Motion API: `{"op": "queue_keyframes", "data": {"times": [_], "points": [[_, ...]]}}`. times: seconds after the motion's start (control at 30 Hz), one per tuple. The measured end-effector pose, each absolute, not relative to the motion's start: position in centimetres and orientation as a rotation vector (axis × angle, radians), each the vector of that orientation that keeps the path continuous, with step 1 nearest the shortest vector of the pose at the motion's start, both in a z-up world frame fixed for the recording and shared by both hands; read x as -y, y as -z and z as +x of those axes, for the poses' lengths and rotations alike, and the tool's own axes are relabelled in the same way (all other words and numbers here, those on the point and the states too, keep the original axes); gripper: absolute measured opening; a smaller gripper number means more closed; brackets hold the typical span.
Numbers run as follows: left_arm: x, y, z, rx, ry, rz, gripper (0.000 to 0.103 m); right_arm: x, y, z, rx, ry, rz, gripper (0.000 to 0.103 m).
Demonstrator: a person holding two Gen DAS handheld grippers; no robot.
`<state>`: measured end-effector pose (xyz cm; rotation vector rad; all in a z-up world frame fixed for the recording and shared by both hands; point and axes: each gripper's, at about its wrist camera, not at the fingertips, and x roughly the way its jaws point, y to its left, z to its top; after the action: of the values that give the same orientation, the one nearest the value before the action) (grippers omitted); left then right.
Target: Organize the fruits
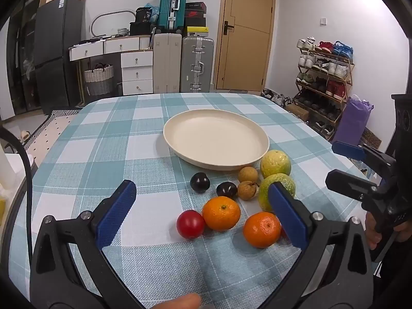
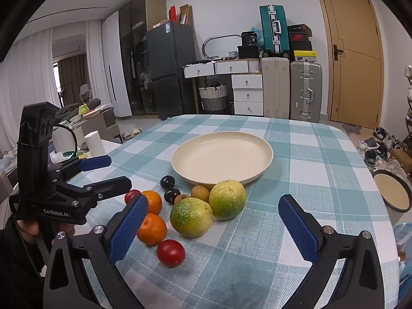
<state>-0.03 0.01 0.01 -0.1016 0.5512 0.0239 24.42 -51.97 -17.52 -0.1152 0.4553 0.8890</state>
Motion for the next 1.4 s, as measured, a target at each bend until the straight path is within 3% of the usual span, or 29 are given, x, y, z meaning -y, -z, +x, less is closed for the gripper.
{"op": "queue_keyframes", "data": {"times": [1.4], "points": [[-0.01,0.0,-0.01,-0.557,-0.027,-0.098,0.102,51.95,17.52,24.33,-0.455,-0.881,-0.136,0.103]]}}
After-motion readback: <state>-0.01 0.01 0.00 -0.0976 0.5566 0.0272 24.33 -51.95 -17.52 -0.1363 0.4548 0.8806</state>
